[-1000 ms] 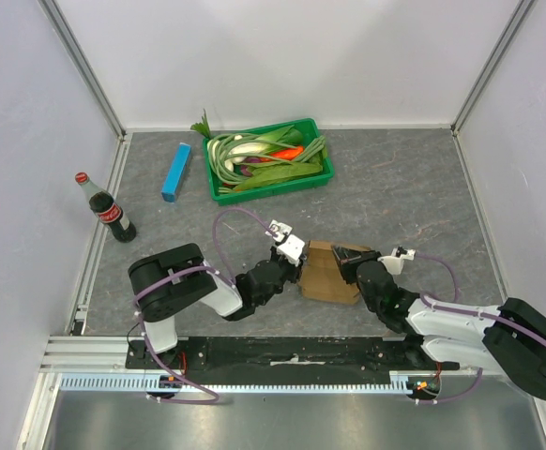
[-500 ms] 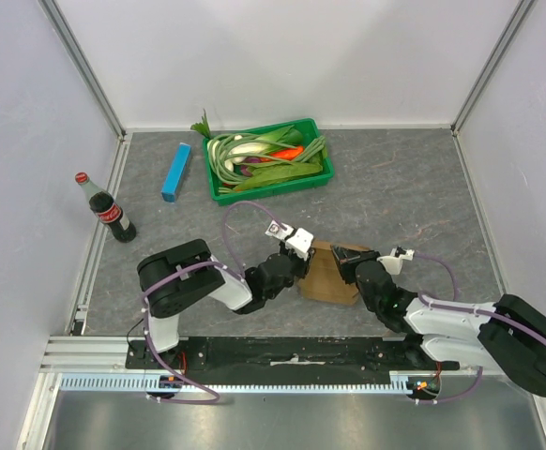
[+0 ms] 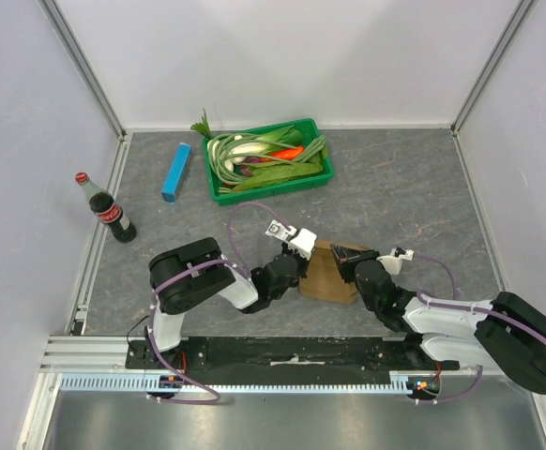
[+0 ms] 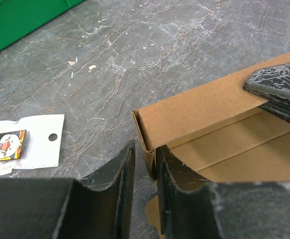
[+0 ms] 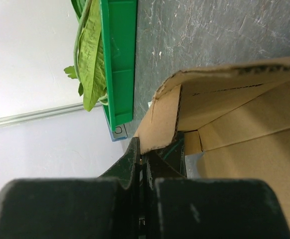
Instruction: Fold the paper box
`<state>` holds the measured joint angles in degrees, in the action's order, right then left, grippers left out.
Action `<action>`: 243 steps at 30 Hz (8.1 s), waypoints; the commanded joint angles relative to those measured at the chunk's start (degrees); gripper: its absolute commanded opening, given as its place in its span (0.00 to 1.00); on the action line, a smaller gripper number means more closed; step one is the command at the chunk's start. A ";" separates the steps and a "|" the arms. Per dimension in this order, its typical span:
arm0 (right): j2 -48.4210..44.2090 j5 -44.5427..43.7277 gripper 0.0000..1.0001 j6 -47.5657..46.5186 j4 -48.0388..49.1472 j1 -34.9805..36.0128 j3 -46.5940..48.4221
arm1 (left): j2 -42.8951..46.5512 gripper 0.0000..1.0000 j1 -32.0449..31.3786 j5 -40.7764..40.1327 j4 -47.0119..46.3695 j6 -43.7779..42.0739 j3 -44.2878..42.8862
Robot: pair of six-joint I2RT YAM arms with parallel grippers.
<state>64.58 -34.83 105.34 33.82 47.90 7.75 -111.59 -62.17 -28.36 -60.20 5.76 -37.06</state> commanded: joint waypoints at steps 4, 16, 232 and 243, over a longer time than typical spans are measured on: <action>1.51 -0.68 0.00 -1.36 -2.45 0.27 1.65 | -2.66 0.22 0.30 -6.09 -0.71 -0.40 -0.64; 2.48 -0.85 0.00 -4.70 -2.45 0.26 2.36 | -1.27 0.11 -1.81 -13.14 0.42 -3.40 -0.04; 8.01 27.80 0.00 -64.30 2.03 -22.77 2.01 | 10.78 0.02 -3.57 -9.52 2.90 4.00 6.03; 6.63 33.69 0.00 -61.84 7.75 -21.88 1.57 | 10.69 0.02 -3.57 -8.82 2.90 4.35 5.95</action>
<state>73.28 -4.60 41.65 35.79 25.54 8.93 -101.54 -65.60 -37.67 -55.86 8.01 -29.85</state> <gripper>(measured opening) 0.006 0.247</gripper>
